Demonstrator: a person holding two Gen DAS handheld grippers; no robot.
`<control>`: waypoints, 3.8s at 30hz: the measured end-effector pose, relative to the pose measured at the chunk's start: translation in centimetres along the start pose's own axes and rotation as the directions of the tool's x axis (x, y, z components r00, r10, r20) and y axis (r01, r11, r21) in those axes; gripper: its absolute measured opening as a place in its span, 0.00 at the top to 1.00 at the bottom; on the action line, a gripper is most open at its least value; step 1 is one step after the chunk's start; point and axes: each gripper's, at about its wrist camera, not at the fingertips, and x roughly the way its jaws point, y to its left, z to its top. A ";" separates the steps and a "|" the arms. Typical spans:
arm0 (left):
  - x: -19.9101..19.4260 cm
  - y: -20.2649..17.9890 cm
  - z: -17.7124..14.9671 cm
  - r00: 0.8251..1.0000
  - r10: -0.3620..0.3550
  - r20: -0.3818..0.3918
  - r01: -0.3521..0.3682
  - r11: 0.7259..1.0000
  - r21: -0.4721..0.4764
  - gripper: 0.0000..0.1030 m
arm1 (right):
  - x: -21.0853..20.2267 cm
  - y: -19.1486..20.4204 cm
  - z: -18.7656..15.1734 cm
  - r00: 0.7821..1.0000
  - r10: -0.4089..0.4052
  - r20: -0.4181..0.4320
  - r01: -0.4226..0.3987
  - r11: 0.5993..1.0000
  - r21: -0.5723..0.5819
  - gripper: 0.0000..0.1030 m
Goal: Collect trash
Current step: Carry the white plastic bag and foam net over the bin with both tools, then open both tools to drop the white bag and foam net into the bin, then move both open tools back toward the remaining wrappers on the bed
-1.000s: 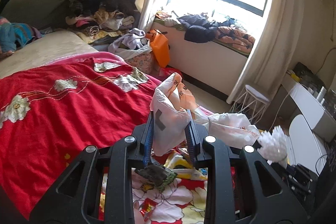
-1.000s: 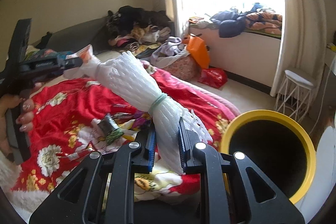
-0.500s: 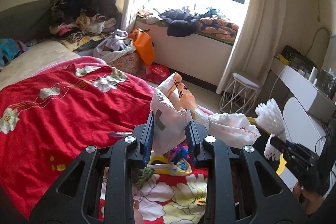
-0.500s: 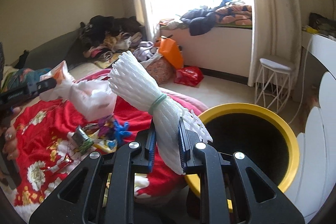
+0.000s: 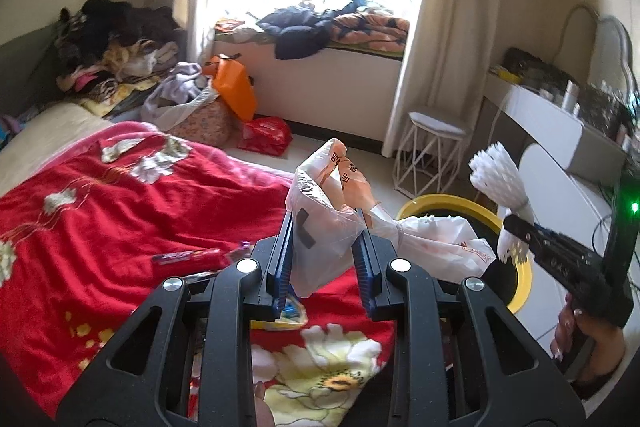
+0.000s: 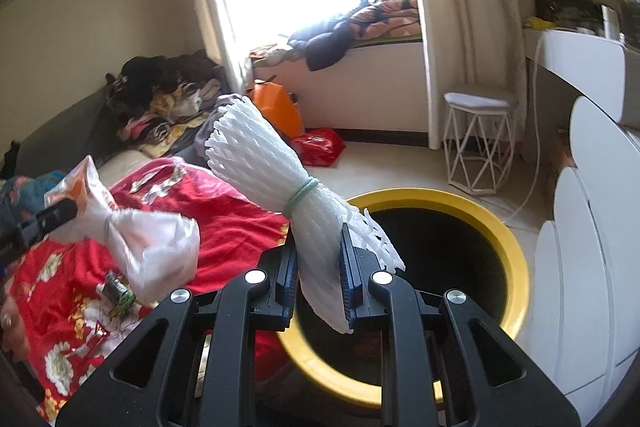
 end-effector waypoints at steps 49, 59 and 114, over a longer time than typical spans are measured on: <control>9.8 -13.6 -3.1 0.954 -0.241 -0.179 0.244 0.970 -0.008 0.10 | 7.1 -13.5 3.2 0.931 0.140 -0.337 -0.049 0.963 0.266 0.43; 7.0 -12.1 -1.9 0.972 -0.211 -0.107 0.201 0.975 -0.098 0.10 | 2.2 -13.9 2.8 0.961 0.082 -0.263 -0.009 0.963 0.269 0.26; -7.5 13.8 -3.9 0.979 0.198 0.058 -0.179 0.954 -0.243 0.10 | 2.0 16.7 1.9 0.954 0.249 -0.167 -0.272 0.954 -0.130 0.14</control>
